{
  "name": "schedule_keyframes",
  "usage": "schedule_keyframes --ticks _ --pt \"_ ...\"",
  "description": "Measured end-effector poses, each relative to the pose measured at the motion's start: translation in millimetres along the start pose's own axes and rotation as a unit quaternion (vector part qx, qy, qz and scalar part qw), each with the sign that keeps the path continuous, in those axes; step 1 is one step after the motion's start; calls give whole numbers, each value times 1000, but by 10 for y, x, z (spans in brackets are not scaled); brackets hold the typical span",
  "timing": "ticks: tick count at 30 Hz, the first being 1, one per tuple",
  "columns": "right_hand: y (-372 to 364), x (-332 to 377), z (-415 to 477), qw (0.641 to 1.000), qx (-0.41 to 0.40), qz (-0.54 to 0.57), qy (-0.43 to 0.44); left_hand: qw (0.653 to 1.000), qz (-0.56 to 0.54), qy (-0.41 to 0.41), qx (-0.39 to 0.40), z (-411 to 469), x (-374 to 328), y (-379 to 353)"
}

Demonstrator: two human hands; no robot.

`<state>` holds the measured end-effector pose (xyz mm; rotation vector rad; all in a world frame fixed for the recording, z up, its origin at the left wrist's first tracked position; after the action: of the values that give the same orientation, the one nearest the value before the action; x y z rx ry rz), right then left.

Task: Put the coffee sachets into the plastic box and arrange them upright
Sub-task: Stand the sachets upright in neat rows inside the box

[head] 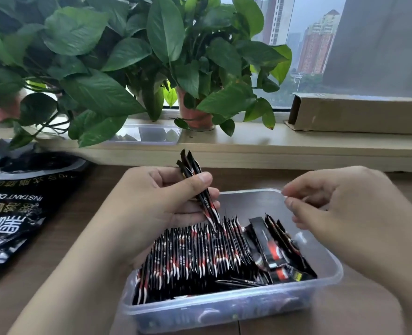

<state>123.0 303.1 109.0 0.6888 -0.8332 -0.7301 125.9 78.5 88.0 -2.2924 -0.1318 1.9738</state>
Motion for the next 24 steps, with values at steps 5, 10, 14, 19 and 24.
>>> schedule_keyframes --ticks 5,10,14,19,24 --pt "-202 102 16 985 119 -123 -19 1000 30 9 -1 45 77 -25" --pt "-441 72 74 953 219 -206 -28 998 64 8 -1 69 116 -4" --pt "-499 154 163 913 343 -222 -19 997 74 3 0 95 135 19" --pt "-611 210 208 878 402 -258 21 997 82 2 8 99 137 20" --pt "-663 219 280 867 404 -285 59 997 77 -5 11 98 150 34"
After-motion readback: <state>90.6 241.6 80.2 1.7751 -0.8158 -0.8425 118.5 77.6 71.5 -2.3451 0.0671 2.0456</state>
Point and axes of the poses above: each hand's wrist, its own z-axis towards the middle knuckle, its own y-axis out of the back of the hand, x = y × z, the point moved 3 cm from there along z, towards the middle knuckle, and after that the axes turned 10 degrees about y, right-handed, at the moved point
